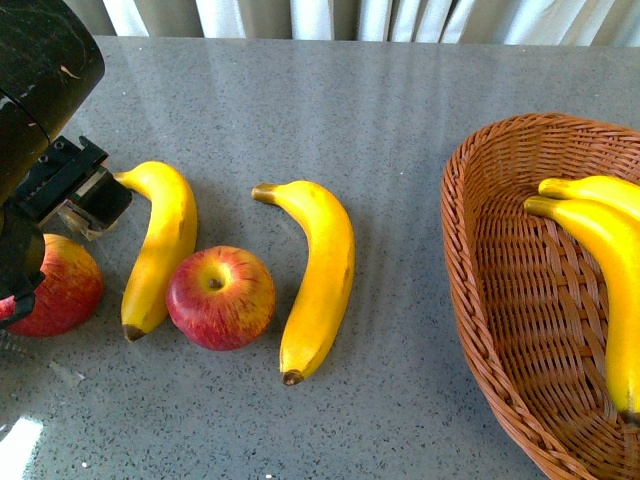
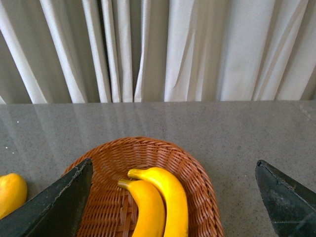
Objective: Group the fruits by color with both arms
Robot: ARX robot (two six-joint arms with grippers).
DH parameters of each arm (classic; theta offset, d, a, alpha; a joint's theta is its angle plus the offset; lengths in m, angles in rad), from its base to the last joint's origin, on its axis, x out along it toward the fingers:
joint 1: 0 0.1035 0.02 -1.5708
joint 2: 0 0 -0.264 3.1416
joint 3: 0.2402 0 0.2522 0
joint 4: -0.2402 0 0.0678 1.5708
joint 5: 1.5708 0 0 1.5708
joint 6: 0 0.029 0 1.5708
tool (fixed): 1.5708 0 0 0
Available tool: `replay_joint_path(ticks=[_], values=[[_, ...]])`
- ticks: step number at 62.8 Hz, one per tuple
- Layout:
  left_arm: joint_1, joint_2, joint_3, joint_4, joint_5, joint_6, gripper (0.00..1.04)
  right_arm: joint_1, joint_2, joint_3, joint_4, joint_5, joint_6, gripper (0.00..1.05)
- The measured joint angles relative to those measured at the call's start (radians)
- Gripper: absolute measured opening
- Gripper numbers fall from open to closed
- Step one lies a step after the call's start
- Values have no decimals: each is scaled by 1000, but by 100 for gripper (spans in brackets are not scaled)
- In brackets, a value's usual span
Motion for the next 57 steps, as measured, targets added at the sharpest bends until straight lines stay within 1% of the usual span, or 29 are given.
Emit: replay_joint_path(ticks=[29,30,33,36,40,50,57], values=[[0,21,11,0,5,-10,95,0,0,0,0,0,0,96],[0,22,11,0,5,-9,95,0,0,0,0,0,0,96],[0,24,11,0,6,-10,88,0,0,0,0,0,0,96],[-1,26,11,-1,4,-10,80,0,0,0,0,0,0,96],[-1,26,12,-3,4,-10,74,0,0,0,0,0,0,96],[-15,25,14,-15,3,-10,72,0,0,0,0,0,0,96],[-49,3,13,-36,14,-16,72,0,0,0,0,0,0,96]])
